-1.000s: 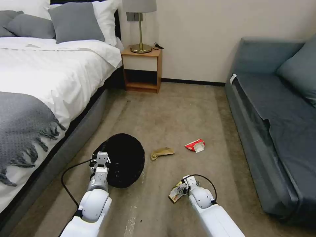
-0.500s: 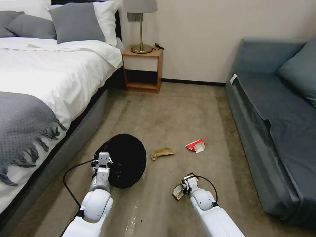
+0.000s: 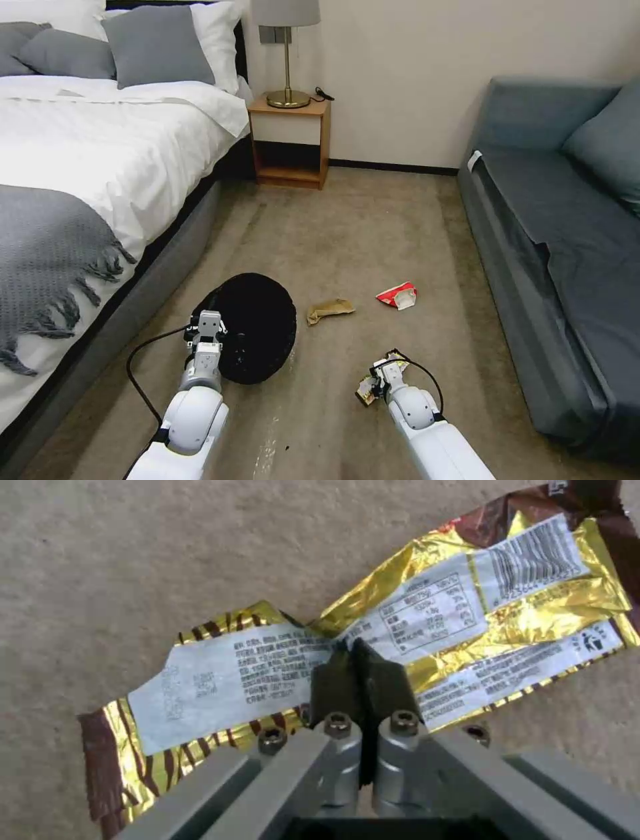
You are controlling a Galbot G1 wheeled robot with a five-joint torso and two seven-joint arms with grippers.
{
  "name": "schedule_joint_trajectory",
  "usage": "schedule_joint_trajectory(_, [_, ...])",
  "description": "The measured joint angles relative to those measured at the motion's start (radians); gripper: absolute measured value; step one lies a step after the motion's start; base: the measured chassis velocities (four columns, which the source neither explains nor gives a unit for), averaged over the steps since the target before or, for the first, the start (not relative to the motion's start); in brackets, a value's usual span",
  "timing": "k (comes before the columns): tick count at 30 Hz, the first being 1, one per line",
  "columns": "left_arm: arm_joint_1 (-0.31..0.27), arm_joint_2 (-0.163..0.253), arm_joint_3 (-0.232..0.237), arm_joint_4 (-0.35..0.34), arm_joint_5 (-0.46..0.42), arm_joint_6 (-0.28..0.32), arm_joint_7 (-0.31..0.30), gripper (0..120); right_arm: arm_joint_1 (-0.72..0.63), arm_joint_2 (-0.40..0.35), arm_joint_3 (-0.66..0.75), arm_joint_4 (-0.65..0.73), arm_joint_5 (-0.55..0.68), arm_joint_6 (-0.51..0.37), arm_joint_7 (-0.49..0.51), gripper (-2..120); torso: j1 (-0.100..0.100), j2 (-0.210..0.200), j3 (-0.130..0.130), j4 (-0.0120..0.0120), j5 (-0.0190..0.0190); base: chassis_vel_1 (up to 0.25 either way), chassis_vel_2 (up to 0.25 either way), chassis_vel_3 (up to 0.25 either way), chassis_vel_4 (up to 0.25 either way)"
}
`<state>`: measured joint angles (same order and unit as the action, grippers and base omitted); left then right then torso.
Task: Pick up the trash bin, then pick up the garbage on the floor and place it into the trash bin.
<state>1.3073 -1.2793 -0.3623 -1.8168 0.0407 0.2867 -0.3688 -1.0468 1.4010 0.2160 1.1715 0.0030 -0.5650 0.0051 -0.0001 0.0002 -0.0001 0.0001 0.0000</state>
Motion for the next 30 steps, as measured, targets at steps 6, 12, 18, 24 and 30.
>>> schedule_joint_trajectory(6, [0.001, 0.006, -0.002, 0.000, -0.001, -0.001, 0.001, 4, -0.007, -0.006, 0.014, 0.025, 0.005, -0.001, -0.001, 0, 0.000, 0.000, 0.000, -0.0008, -0.0006, 0.000, 0.000, 0.000, 0.000])
schedule_joint_trajectory(12, [0.001, 0.012, -0.003, 0.003, -0.003, -0.004, 0.002, 4, -0.027, -0.014, 0.014, 0.061, 0.006, -0.003, -0.008, 0, 0.000, 0.000, 0.000, -0.0003, -0.0001, 0.000, 0.000, 0.000, 0.000])
schedule_joint_trajectory(18, [0.001, 0.015, -0.003, 0.009, -0.003, -0.005, 0.003, 4, -0.041, -0.014, 0.023, 0.083, 0.005, 0.004, -0.011, 0, 0.000, 0.000, 0.000, -0.0003, 0.0000, 0.000, 0.000, 0.000, 0.000])
schedule_joint_trajectory(24, [-0.002, 0.019, -0.002, 0.010, -0.004, -0.006, 0.003, 4, -0.061, -0.017, 0.026, 0.126, 0.035, 0.001, 0.025, 0, 0.000, 0.000, 0.000, -0.0002, 0.0000, 0.000, 0.000, 0.000, 0.000])
schedule_joint_trajectory(30, [-0.001, 0.024, -0.002, 0.008, -0.006, -0.006, 0.003, 4, -0.066, -0.006, 0.067, 0.201, 0.304, -0.121, 0.129, 11, 0.000, 0.000, 0.000, -0.0001, 0.0000, 0.000, 0.000, 0.000, 0.000])
